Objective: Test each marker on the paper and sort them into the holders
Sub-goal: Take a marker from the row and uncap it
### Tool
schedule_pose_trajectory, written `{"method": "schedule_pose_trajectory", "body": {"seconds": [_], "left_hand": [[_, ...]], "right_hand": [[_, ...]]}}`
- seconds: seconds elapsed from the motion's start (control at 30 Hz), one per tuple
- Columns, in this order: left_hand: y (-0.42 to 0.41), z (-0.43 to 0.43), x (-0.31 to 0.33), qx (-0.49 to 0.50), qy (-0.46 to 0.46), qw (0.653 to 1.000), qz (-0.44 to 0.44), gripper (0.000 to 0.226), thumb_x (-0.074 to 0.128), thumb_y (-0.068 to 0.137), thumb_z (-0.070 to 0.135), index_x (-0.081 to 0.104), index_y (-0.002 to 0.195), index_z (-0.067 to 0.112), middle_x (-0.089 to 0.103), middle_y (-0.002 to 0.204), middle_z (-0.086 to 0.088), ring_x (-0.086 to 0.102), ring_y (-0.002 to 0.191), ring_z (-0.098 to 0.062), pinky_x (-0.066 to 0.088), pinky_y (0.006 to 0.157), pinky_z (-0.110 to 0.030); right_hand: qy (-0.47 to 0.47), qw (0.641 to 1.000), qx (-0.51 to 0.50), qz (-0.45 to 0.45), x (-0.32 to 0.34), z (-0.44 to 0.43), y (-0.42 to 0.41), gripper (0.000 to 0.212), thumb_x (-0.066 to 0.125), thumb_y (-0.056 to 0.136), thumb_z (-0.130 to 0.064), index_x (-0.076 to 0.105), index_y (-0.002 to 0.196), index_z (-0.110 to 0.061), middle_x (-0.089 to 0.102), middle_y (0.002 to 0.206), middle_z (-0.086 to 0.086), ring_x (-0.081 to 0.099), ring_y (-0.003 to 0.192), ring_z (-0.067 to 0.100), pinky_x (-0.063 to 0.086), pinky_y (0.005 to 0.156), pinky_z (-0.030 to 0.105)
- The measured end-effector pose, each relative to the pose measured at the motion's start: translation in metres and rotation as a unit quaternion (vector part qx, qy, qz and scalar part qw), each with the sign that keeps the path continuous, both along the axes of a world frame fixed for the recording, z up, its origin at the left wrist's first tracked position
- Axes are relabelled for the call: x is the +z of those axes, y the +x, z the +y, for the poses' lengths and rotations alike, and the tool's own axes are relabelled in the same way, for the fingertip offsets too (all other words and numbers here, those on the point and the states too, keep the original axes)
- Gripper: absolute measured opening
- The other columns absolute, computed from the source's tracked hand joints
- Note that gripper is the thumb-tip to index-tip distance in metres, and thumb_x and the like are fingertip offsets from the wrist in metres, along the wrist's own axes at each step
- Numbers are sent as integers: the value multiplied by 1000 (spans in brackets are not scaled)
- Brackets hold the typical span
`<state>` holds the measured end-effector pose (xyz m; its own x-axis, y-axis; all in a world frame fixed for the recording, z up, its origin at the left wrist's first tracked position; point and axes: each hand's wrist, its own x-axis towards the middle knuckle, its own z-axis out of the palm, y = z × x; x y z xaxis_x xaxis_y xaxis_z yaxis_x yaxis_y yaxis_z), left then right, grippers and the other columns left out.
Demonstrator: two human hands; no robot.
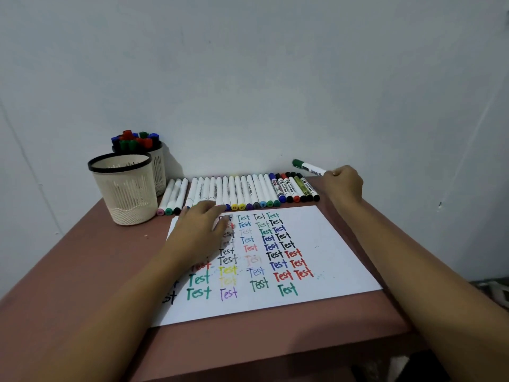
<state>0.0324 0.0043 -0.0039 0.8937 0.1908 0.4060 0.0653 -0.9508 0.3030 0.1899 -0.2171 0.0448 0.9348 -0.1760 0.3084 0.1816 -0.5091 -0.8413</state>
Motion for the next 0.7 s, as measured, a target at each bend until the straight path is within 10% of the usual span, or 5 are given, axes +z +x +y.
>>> {"method": "schedule_pose_trajectory", "body": {"seconds": [0.37, 0.57, 0.7], "left_hand": [[-11, -29, 11, -138, -1, 990, -28, 58, 50, 95, 31, 28, 145, 15, 40, 142, -6, 36, 130, -20, 26, 100, -20], [-14, -33, 13, -129, -6, 990, -61, 16, 45, 97, 23, 54, 102, 10, 50, 79, 4, 44, 75, -19, 22, 62, -25], [-15, -36, 13, -148, -9, 985, -86, 14, 50, 95, 16, 56, 102, 5, 54, 81, -1, 43, 71, -16, 23, 60, -24]], "right_hand": [[167, 965, 204, -6, -15, 16, -118, 20, 51, 89, -10, 57, 80, 7, 48, 68, 11, 37, 61, 20, 32, 54, 28], [366, 878, 295, 93, -21, 29, -116, 23, 61, 92, -20, 54, 72, -11, 51, 59, 1, 44, 52, 10, 38, 48, 22], [311, 866, 365, 141, -30, 38, -118, 17, 67, 86, -20, 61, 72, -13, 53, 55, 0, 45, 49, 10, 34, 44, 20]]}}
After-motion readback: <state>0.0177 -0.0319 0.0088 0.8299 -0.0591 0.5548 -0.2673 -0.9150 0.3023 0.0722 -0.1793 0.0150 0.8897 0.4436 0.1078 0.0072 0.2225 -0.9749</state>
